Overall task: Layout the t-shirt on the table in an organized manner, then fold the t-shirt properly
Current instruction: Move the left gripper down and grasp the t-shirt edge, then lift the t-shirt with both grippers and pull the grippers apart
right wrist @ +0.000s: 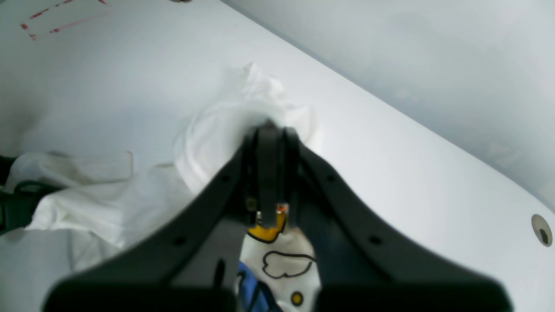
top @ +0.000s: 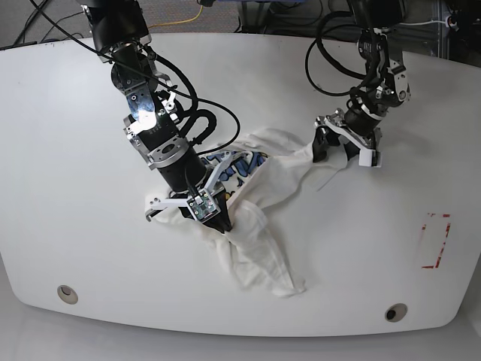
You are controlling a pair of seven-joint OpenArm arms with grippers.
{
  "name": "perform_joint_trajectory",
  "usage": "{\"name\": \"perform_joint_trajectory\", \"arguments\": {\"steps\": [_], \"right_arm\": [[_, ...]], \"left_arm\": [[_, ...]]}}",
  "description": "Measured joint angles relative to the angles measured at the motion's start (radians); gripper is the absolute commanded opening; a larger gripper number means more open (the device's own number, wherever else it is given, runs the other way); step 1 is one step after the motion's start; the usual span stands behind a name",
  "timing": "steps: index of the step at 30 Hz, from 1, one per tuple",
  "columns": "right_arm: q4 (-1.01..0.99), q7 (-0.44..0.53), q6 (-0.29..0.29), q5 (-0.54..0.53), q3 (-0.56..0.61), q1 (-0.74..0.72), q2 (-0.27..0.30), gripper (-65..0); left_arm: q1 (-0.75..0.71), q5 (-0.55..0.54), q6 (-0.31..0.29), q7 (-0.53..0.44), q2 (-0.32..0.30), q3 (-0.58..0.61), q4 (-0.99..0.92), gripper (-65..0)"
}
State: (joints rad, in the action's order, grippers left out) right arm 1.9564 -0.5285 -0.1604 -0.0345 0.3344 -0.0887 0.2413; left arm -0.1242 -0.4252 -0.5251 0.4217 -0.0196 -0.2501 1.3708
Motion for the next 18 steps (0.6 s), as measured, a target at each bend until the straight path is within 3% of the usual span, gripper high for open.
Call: {"name": "perform_joint_trajectory", "arguments": {"steps": [6,18], "right_arm": [[0.000,0.000,0.000,0.000,0.000,0.000,0.000,-64.7],[0.000,0.001,-0.009,-0.001,-0.038,0.000,-0.003,-64.7]], "left_arm": [[-0.004,0.007,0.012,0.016,0.000,-0.001,0.000,-65.0],[-0.008,0.016,0.011,0.041,-0.007,-0.007,0.020,-65.0]]}}
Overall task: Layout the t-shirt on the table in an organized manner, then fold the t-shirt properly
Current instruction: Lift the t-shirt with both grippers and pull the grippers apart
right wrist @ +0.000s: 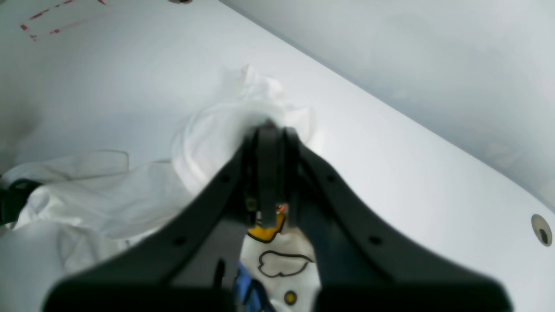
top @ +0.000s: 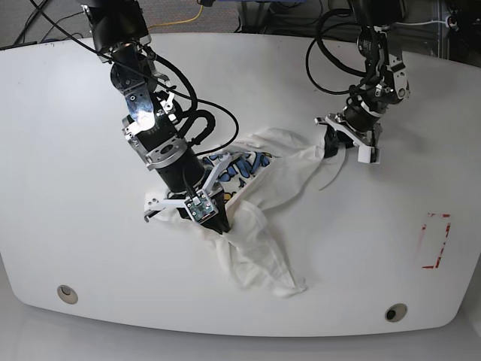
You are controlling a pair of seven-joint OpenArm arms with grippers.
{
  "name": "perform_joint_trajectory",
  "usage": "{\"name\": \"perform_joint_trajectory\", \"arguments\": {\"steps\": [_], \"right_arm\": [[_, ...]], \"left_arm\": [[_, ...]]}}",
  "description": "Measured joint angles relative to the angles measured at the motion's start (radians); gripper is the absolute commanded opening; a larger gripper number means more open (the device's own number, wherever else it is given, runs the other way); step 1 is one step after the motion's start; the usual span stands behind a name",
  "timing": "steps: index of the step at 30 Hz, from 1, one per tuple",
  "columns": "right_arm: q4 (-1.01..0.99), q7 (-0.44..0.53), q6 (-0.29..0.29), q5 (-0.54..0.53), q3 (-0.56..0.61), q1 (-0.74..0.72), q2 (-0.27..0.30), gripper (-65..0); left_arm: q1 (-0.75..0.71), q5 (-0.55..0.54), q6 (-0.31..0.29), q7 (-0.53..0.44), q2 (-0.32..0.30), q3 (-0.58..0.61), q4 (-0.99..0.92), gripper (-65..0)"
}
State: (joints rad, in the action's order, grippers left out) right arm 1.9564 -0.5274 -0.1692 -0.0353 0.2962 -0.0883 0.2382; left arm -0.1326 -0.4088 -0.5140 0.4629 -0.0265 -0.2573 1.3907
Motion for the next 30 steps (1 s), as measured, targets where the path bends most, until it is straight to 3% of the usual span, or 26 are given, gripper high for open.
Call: {"name": "perform_joint_trajectory", "arguments": {"steps": [8,11,18,30], "right_arm": [[0.000,0.050,0.012,-0.005,-0.166,-0.022,0.010,-64.7],[0.000,0.048,0.010,-0.006,-0.171,-0.046,0.031,-64.7],[0.000,0.051,0.005,-0.013,-0.171,-0.095,0.066,-64.7],[0.000,0.052,0.003,-0.014,-0.170,-0.222,0.061,-64.5]], "left_arm": [[0.020,0.016,0.015,0.015,-0.033,-0.044,0.180,-65.0],[0.043,0.014,0.007,0.029,-0.048,-0.037,0.254,-65.0],[0.134,0.019,0.005,0.177,-0.060,-0.039,0.406,-65.0],[0.331,0.011,-0.003,0.303,-0.057,-0.039,0.543,-65.0]]}}
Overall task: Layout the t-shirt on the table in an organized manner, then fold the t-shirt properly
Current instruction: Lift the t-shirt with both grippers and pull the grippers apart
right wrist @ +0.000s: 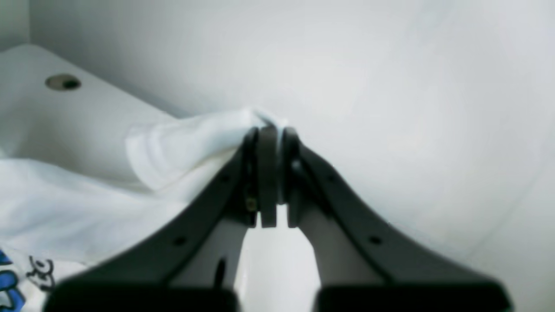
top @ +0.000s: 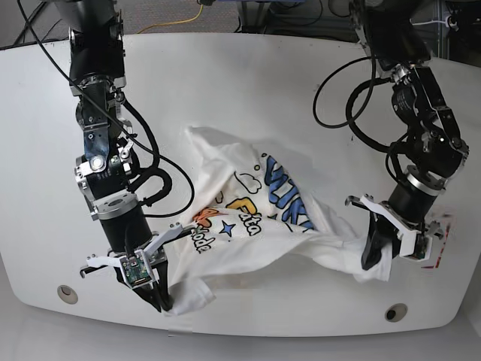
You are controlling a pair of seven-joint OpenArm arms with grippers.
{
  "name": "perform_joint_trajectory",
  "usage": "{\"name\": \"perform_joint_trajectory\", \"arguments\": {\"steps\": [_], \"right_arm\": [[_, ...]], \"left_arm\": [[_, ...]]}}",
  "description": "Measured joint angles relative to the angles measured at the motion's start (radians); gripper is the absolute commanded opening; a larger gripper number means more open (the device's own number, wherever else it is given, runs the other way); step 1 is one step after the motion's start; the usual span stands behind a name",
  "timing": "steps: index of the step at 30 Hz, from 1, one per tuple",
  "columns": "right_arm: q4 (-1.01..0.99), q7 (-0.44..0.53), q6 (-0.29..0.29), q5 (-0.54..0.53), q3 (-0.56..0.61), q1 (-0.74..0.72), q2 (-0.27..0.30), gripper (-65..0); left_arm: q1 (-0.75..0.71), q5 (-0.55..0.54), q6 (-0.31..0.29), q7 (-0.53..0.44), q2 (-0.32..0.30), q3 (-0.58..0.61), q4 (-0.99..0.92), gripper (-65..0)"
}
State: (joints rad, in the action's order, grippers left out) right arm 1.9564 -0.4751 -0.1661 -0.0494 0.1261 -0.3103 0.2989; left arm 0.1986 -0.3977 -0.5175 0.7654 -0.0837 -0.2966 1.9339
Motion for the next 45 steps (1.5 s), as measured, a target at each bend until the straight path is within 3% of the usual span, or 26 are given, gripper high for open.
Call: {"name": "perform_joint_trajectory", "arguments": {"steps": [22,26,34,40,45], "right_arm": [[-0.178,0.003,-0.004,0.001,-0.001,-0.393,0.003,-64.5],[-0.237,0.000,-0.004,0.000,-0.001,-0.471,0.003,-64.5],[-0.290,-0.001,-0.067,0.012,-0.001,-0.583,0.003,-64.4],[-0.270,-0.056,-0.071,-0.007,-0.031,-0.604,0.015,-64.4],[-0.209,-0.077,-0.068,-0.003,-0.093,-0.517,0.019,-64.4]], "left_arm": [[0.500,0.000,-0.003,0.014,-0.053,0.079,-0.003,-65.0],[0.596,0.005,-0.001,0.065,-0.053,0.072,-0.038,-65.0],[0.738,0.015,0.000,0.073,-0.071,0.072,-0.067,-65.0],[0.808,0.015,0.000,0.142,-0.076,0.067,-0.067,-65.0],[0.779,-0.004,-0.007,0.178,-0.072,0.027,-0.057,-65.0]]}}
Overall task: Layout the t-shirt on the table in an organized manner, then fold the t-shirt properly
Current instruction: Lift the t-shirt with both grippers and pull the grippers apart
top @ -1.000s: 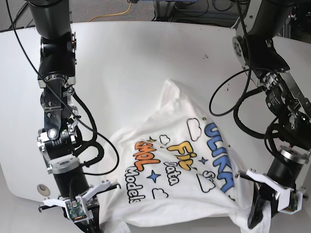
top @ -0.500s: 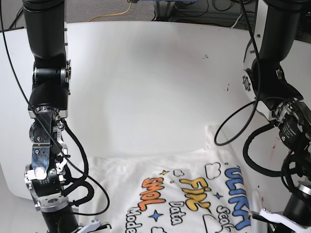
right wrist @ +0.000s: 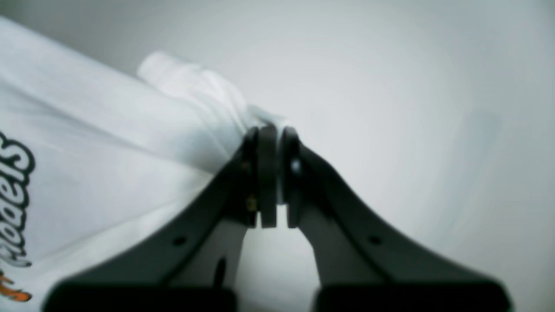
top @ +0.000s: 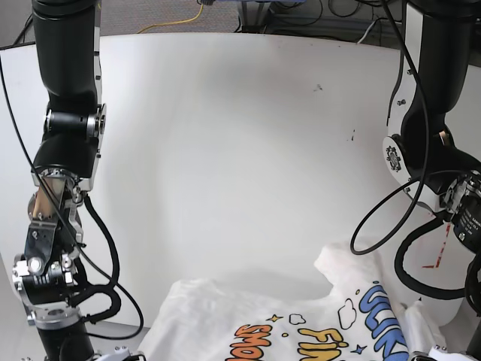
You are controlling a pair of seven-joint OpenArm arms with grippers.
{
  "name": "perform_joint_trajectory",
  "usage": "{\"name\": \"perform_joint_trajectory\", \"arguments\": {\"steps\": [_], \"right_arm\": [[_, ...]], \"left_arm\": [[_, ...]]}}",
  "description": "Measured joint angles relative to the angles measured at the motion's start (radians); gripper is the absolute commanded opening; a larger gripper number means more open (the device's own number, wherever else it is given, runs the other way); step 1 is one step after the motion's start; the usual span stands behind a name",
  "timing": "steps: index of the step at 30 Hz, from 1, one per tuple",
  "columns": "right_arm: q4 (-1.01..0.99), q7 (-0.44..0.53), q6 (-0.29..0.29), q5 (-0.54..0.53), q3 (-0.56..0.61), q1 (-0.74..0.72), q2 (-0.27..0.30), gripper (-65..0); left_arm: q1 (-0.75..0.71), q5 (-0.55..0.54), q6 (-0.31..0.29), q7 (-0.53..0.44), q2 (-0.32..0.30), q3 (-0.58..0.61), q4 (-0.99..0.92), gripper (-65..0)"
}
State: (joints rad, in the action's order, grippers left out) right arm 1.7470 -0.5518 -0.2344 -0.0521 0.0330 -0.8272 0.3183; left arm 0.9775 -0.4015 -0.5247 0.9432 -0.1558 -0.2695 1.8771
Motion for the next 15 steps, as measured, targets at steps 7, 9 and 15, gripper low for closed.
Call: {"name": "perform_joint_trajectory", "arguments": {"steps": [7,9,15], "right_arm": [[0.113,-0.026,-0.011,-0.002,-0.033,0.224,-0.010,-64.5],[0.165,-0.028,-0.010,0.002,-0.049,0.295,-0.010,-64.5],[0.238,-0.022,0.000,0.003,-0.126,0.455,-0.044,-64.5]], "left_arm": [[-0.187,-0.039,-0.018,0.035,-0.004,-0.014,0.005,-65.0],[-0.266,-0.037,-0.016,0.039,-0.005,-0.015,0.028,-65.0],[-0.439,-0.066,-0.025,0.034,-0.006,-0.031,0.094,-65.0]]}}
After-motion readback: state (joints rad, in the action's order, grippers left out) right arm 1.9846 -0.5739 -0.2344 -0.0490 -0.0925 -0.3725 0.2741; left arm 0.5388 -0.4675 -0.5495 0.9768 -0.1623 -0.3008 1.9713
